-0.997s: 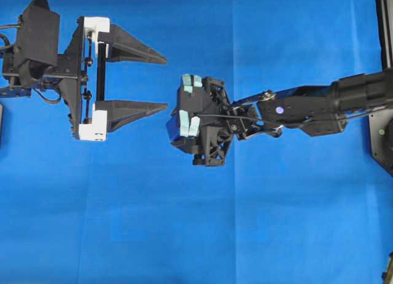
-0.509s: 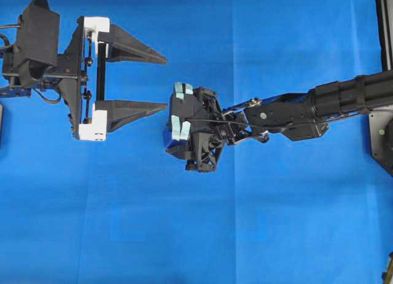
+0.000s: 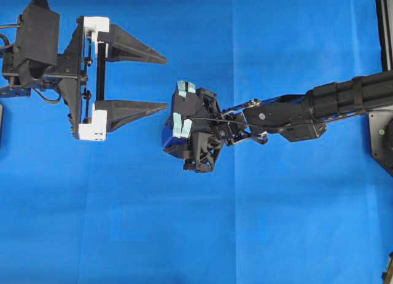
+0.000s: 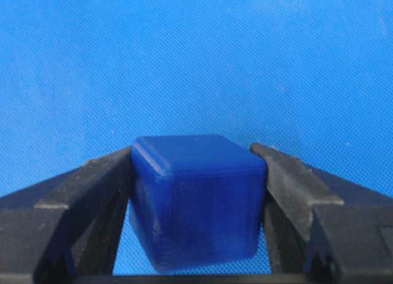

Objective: Handover the blue block to the right arm after grasping it with the left arm, then place it in the designated position.
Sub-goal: 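Rotate and lower the right gripper with the cube toward the table, then open the right gripper to release the cube and lift away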

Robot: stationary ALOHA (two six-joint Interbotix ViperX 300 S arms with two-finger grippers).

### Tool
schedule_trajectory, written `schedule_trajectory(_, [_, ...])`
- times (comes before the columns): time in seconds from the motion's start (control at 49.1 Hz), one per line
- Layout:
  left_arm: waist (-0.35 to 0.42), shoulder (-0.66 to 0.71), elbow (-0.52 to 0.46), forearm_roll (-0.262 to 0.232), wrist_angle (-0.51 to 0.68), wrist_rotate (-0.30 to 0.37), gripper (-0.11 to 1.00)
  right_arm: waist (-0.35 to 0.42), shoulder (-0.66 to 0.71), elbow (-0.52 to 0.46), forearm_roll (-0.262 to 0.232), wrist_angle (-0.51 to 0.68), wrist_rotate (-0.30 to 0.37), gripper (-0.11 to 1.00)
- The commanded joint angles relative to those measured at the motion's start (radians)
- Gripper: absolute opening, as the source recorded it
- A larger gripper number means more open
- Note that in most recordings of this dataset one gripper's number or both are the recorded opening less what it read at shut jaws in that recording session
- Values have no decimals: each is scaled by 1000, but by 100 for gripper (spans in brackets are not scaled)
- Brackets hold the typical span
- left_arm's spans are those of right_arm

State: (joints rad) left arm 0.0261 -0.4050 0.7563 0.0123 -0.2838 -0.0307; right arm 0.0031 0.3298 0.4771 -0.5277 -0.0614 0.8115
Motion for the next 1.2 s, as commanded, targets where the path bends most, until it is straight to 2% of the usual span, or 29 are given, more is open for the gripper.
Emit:
schedule_trajectory(0.0, [3,-17,-12,0,-6,2,93,5,-18,-8,8,3,2,47])
schedule_trajectory(0.366, [3,-18,-11,2,-6,2,93,28,-43,-11,11,57,-2,46])
schedule_trajectory(0.509, [3,-18,-12,0,-6,2,93,38,-64,-18,6,104,-3,84])
schedule_trajectory(0.59, [3,-20,-11,0,-5,2,93,40,-78,-18,5,110,-3,96])
schedule_trajectory(0.712, [3,-23,-11,0,-5,2,93,40,-98,-18,3,112,-8,89])
schedule_trajectory(0.896, [3,-26,-11,2,-6,2,93,38,-141,-17,-17,137,-11,91])
schedule_trajectory(1.181, [3,-32,-11,0,-6,2,93,46,-327,2,-49,288,-12,92])
